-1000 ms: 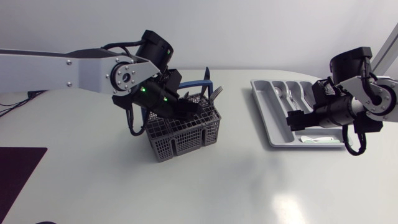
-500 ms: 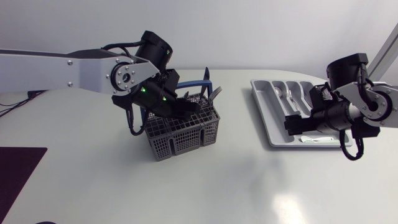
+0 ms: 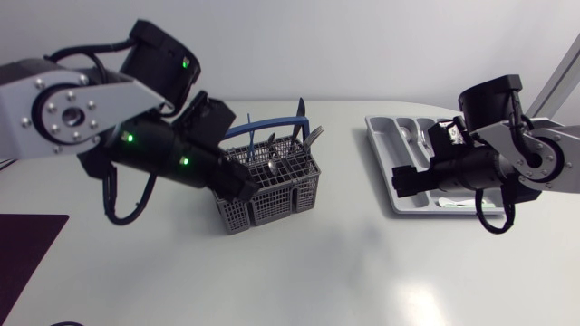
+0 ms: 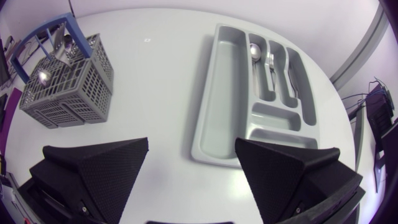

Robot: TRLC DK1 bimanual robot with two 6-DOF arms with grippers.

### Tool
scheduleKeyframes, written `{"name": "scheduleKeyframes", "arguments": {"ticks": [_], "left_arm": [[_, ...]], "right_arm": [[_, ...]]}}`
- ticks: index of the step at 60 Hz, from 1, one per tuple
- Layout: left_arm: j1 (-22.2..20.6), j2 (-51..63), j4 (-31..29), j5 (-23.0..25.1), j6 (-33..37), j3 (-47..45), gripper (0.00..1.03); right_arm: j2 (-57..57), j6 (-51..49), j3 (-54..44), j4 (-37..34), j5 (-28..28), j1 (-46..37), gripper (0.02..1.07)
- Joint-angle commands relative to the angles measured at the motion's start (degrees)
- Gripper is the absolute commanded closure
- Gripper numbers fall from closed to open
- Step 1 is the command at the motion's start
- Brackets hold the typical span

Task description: Unload the cutlery basket into the drawer organizer.

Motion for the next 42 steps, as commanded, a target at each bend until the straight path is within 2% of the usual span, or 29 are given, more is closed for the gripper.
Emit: {"name": "scheduleKeyframes", "arguments": {"ticks": [1, 9, 18, 33, 42], "left_arm": [[-0.4, -1.5, -1.2, 0.1, 5.3, -6.7, 0.65], [-0.7, -2.2, 4.4, -3.8, 9.9, -13.8, 0.65], [-0.9, -1.6, 11.1, -7.7, 11.7, -18.0, 0.65], [-0.3, 0.8, 21.1, -11.5, 14.0, -21.3, 0.65], [1.0, 1.0, 24.2, -12.9, 16.2, -22.3, 0.65]], "right_arm": [[0.9, 3.3, 1.1, 1.4, -1.7, 1.3, 0.07], [3.8, 6.8, 3.9, 2.8, -5.6, 3.4, 0.07], [9.4, 11.0, 7.9, 3.3, -7.7, 5.4, 0.07], [22.0, 17.3, 15.8, 4.9, -12.4, 6.3, 0.07], [27.1, 19.8, 19.2, 4.8, -14.0, 7.0, 0.07]]}}
